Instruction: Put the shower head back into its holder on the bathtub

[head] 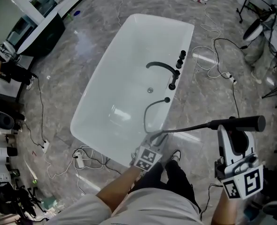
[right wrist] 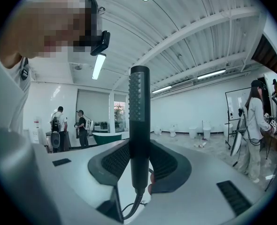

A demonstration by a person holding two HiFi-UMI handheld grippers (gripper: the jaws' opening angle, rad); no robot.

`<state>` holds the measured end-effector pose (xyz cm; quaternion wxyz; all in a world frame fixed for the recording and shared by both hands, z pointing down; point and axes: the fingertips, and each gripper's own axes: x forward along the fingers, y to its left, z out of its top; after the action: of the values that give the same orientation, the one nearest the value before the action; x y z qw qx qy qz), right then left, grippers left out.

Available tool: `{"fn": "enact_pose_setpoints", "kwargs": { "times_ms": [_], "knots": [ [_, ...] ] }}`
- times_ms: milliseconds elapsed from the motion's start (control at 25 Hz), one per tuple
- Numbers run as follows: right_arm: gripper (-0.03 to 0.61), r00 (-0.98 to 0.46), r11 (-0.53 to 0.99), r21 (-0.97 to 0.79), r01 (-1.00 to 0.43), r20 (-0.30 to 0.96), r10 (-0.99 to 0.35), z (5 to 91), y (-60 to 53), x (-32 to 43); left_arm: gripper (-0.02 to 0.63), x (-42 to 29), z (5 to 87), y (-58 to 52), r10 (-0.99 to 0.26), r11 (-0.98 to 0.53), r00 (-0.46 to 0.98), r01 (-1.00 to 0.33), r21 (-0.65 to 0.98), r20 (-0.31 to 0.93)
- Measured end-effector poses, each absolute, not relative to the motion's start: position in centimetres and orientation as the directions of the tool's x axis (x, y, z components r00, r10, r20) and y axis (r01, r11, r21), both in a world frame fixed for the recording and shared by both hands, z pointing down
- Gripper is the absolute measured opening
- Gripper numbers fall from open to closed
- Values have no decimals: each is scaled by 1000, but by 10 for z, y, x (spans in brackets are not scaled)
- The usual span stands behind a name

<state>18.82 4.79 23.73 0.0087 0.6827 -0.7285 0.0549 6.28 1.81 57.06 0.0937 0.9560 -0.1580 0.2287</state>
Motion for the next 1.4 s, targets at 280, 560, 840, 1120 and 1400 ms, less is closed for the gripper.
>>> {"fn": "enact_pose_setpoints", "kwargs": {
  "times_ms": [280,560,840,1120,1400],
  "knots": [
    [130,-71,64,-81,-995,86,-994,235,47,186,80,56,615,11,-257,-948,792,-318,16,553],
    [130,-73,65,-95,-993,82,-994,231,45,185,83,55,648,12,-227,-971,749,-221,-88,622],
    [130,-73,65,-93,-994,85,-994,230,47,185,83,55,682,16,-212,-976,691,-115,-185,691],
    [130,-80,72,-95,-993,82,-993,225,47,182,83,57,705,14,-191,-976,648,-47,-211,737],
    [130,-71,64,-93,-994,77,-994,222,52,188,83,53,737,8,-184,-978,584,-29,-206,791]
  ]
}}
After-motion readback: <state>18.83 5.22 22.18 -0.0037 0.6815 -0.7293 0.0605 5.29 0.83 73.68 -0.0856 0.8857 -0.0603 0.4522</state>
